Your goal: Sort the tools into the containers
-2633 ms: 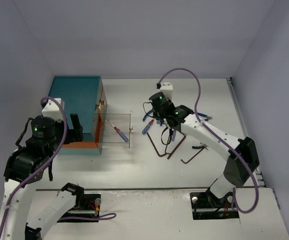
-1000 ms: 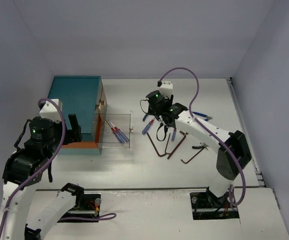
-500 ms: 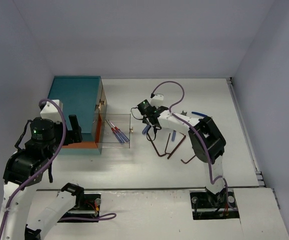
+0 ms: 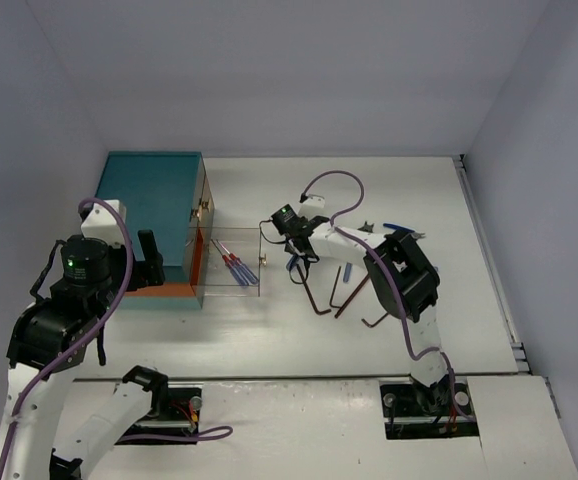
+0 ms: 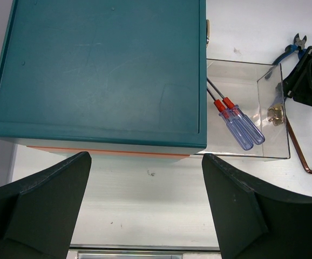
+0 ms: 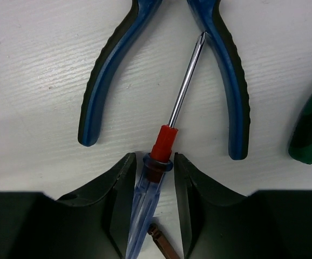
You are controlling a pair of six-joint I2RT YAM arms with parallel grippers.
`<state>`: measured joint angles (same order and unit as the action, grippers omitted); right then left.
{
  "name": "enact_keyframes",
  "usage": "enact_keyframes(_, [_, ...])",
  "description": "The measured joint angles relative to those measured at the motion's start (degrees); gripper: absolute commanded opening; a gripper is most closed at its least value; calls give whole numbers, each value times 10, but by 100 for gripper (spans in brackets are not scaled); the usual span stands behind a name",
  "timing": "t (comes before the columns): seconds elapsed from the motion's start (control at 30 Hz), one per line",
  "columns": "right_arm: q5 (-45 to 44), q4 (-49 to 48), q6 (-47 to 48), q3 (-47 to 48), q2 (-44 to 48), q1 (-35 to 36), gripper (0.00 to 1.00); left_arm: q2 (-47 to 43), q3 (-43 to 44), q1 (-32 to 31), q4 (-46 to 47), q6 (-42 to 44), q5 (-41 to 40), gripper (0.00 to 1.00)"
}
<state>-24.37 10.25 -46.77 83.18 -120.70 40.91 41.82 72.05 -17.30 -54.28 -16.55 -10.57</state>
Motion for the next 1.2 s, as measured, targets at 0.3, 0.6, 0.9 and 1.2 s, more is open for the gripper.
enact_keyframes(0.3, [-3, 1, 1, -5, 11, 0, 0, 0, 0, 0, 0, 0, 0, 81])
enact_keyframes(0.6, [0, 10, 87, -13, 164, 2, 0, 1, 0, 0, 0, 0, 0, 81])
enact_keyframes(0.9, [140, 7, 336, 100, 228, 71, 0, 1, 0, 0, 0, 0, 0, 81])
enact_keyframes(1.2, [306, 8, 488, 148, 142, 137, 8, 2, 0, 0, 0, 1, -1, 81])
